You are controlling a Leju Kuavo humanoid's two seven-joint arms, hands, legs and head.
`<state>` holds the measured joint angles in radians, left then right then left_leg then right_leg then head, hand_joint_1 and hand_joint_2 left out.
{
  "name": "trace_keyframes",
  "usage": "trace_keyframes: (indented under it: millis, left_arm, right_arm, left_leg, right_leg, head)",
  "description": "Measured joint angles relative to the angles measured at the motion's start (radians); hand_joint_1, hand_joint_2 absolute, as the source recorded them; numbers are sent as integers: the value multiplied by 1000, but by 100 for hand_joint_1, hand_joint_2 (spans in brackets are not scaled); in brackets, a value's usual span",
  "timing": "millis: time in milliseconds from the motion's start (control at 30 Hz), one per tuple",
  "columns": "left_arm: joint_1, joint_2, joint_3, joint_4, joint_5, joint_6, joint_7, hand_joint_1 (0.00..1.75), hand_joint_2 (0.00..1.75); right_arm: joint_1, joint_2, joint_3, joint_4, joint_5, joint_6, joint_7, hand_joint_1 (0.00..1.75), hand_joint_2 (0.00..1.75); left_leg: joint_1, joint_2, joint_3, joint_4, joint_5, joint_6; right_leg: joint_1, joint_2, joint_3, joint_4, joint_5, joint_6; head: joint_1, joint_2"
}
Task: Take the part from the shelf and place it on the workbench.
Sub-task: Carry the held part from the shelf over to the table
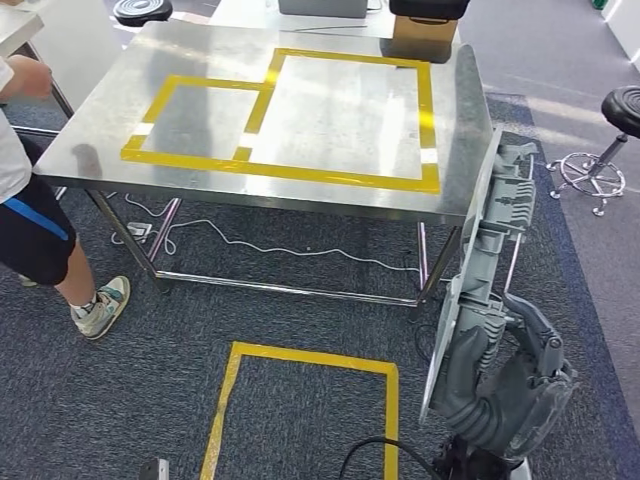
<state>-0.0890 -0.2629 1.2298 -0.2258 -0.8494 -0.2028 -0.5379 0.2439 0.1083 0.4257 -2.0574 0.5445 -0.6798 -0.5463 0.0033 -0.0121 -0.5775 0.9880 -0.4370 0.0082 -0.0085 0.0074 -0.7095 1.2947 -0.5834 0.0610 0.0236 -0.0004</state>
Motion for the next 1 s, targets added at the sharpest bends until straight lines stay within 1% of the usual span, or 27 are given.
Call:
trace_keyframes:
  millis: [33, 67, 100, 133, 167, 200, 233, 300, 333, 367, 400, 467, 500, 533, 567, 600, 633, 667, 700, 733, 767, 833, 867, 900, 933, 967, 1000]
  left_arm:
    - [1, 0, 0, 0, 0, -6, 5, 0, 175]
    - [1, 0, 0, 0, 0, -14, 9, 0, 175]
    - [1, 0, 0, 0, 1, -25, 11, 0, 175]
    - [2, 0, 0, 0, 0, -37, 13, 0, 175]
    - [2, 0, 0, 0, 0, -47, 13, 0, 175]
    - [2, 0, 0, 0, -2, -54, 14, 0, 175]
    - [2, 1, 0, 0, -4, -59, 14, 0, 175]
    - [2, 2, -1, 0, -6, -61, 14, 0, 175]
    - [2, 2, -1, 0, -5, -60, 14, 0, 175]
    - [2, 2, -1, 0, -3, -58, 14, 0, 175]
    - [2, 2, -1, 0, -1, -55, 15, 0, 175]
    - [4, 2, 0, 0, 1, -51, 16, 0, 175]
    - [5, 3, 0, 0, 2, -49, 17, 0, 175]
    - [6, 3, 0, 0, 2, -48, 19, 0, 175]
    - [7, 4, 0, 0, 3, -47, 20, 0, 175]
    - [6, 4, 0, 0, 4, -46, 22, 0, 175]
    - [6, 4, 0, 0, 5, -45, 24, 0, 175]
    - [6, 4, 0, 0, 5, -44, 26, 0, 175]
    - [6, 4, 0, 0, 6, -42, 28, 0, 175]
    - [5, 4, 0, 0, 6, -39, 30, 0, 175]
    - [5, 4, 0, 0, 7, -35, 32, 0, 175]
    - [5, 3, 0, 0, 9, -24, 37, 0, 175]
    - [4, 2, 0, 0, 10, -21, 41, 0, 175]
    - [3, 2, 0, 0, 11, -19, 43, 0, 175]
    - [2, 1, 0, 0, 11, -18, 45, 0, 175]
    - [2, 1, 0, 0, 10, -17, 46, 0, 175]
    - [2, 1, 1, 0, 10, -16, 47, 0, 175]
  right_arm:
    - [-1, -2, 0, 0, 12, 0, 2, 175, 175]
    - [-3, -5, 0, 0, 23, 0, 5, 175, 175]
    - [-6, -7, 0, 0, 32, 0, 9, 175, 175]
    - [-11, -9, 1, 0, 40, 0, 13, 175, 175]
    - [-15, -11, 2, 0, 47, 0, 17, 175, 175]
    - [-19, -13, 2, 0, 53, 0, 20, 175, 175]
    - [-21, -15, 3, 0, 58, 0, 22, 175, 175]
    - [-21, -17, 4, 0, 67, 0, 29, 175, 175]
    - [-20, -18, 5, 0, 69, 0, 32, 175, 175]
    - [-20, -18, 5, 0, 70, 0, 34, 175, 175]
    - [-20, -18, 6, 0, 71, 0, 35, 175, 175]
    - [-19, -20, 8, 1, 72, 0, 35, 175, 175]
    - [-19, -20, 9, 2, 72, 0, 36, 175, 175]
    - [-19, -21, 10, 3, 72, 0, 37, 175, 175]
    - [-18, -21, 10, 4, 72, 0, 38, 175, 175]
    - [-18, -21, 10, 4, 72, 0, 39, 175, 175]
    - [-18, -21, 10, 4, 72, 0, 40, 175, 175]
    - [-18, -21, 10, 4, 72, 0, 40, 175, 175]
    - [-18, -22, 10, 4, 72, 0, 41, 175, 175]
    - [-18, -22, 10, 4, 72, 0, 41, 175, 175]
    - [-18, -22, 10, 4, 72, 0, 41, 175, 175]
    - [-18, -22, 10, 4, 72, 0, 42, 175, 175]
    - [-19, -22, 11, 4, 73, 0, 42, 175, 175]
    - [-19, -22, 11, 4, 73, 0, 42, 175, 175]
    - [-20, -22, 11, 4, 74, 0, 42, 175, 175]
    - [-20, -23, 11, 4, 74, 0, 42, 175, 175]
    - [-19, -23, 11, 4, 74, 0, 42, 175, 175]
  left_leg:
    - [0, 0, 1, 0, -1, 0]
    - [0, -1, 2, 0, -1, 0]
    - [0, -1, 5, 0, -3, -1]
    - [-1, -2, 7, 1, -4, -4]
    - [-3, -3, 7, 3, -8, -8]
    - [-4, -4, 6, 3, -11, -13]
    - [-6, -4, 5, 3, -15, -19]
    - [-4, -4, 7, 1, -21, -29]
    - [-3, -3, 6, 8, -27, -34]
    - [-2, -2, -4, 33, -40, -39]
    - [-2, -1, -27, 80, -61, -44]
    - [-1, 0, -105, 215, -112, -50]
    - [-1, 1, -142, 268, -124, -50]
    - [-1, 1, -164, 291, -115, -49]
    - [-1, 1, -168, 274, -86, -47]
    - [-2, 1, -153, 224, -43, -43]
    - [-2, 1, -129, 157, 5, -38]
    - [-3, 1, -104, 94, 37, -34]
    - [-4, 0, -86, 50, 54, -30]
    - [-6, 0, -77, 28, 58, -25]
    - [-7, -1, -74, 23, 51, -22]
    - [-5, -2, -68, 18, 46, -14]
    - [-3, -2, -64, 14, 44, -9]
    - [0, -1, -59, 11, 41, -4]
    - [0, -1, -56, 10, 38, 0]
    - [0, -1, -54, 10, 34, 3]
    - [0, -1, -52, 10, 31, 4]
  right_leg:
    - [0, 0, -6, 9, 8, 0]
    - [0, 0, 9, -23, 35, 0]
    - [-1, 0, 40, -88, 72, -1]
    - [-1, 0, 75, -159, 101, -2]
    - [-1, 1, 105, -219, 120, -6]
    - [0, 2, 122, -255, 126, -11]
    - [1, 4, 128, -267, 122, -17]
    - [3, 5, 130, -270, 119, -32]
    - [2, 5, 134, -271, 117, -39]
    - [0, 5, 140, -272, 115, -46]
    - [-2, 4, 147, -273, 112, -51]
    - [-2, 1, 157, -272, 106, -56]
    - [-1, 1, 162, -272, 103, -57]
    - [-1, 1, 168, -271, 99, -57]
    - [-1, 3, 175, -271, 94, -56]
    - [-1, 5, 183, -271, 87, -55]
    - [-1, 6, 190, -272, 79, -52]
    - [2, 8, 196, -270, 69, -47]
    - [4, 9, 199, -270, 61, -42]
    - [5, 9, 200, -272, 55, -36]
    - [6, 9, 203, -275, 51, -30]
    - [4, 7, 209, -279, 43, -18]
    - [4, 5, 203, -261, 29, -13]
    - [4, 3, 185, -221, 7, -8]
    - [4, 1, 153, -159, -23, -5]
    - [3, 1, 112, -87, -52, -2]
    - [3, 1, 74, -27, -68, 0]
  head:
    - [1, 0]
    - [1, 0]
    - [1, 0]
    - [1, 0]
    - [0, 0]
    - [0, 0]
    - [-1, 0]
    - [-1, 0]
    - [-2, 0]
    - [-5, 0]
    - [-8, 0]
    - [-12, 0]
    - [-12, 0]
    - [-12, 0]
    - [-12, 0]
    - [-12, 0]
    - [-13, 0]
    - [-13, 0]
    - [-13, 0]
    - [-14, 0]
    - [-13, 0]
    - [-12, 0]
    - [-10, 0]
    - [-8, 0]
    - [-5, 0]
    - [-4, 0]
    - [-4, 0]
